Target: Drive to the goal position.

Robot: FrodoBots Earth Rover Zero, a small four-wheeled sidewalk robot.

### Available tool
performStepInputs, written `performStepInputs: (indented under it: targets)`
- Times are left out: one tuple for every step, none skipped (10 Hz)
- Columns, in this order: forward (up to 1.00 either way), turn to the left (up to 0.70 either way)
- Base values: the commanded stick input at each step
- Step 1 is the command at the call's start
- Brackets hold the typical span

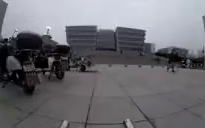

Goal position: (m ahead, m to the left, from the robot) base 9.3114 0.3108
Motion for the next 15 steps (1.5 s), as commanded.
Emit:
performStepInputs:
  targets:
    - [0.85, -0.34]
    - [0.85, -0.34]
    - [0.85, -0.32]
    - [0.85, -0.08]
    - [0.85, -0.03]
    - [0.85, -0.03]
    - [0.85, -0.03]
    - [0.85, -0.03]
    - [0.85, -0.03]
    - [0.85, -0.03]
    - [0.85, -0.03]
    - [0.85, -0.03]
    - [0.85, -0.03]
    - [0.85, -0.03]
    - [0.85, -0.03]
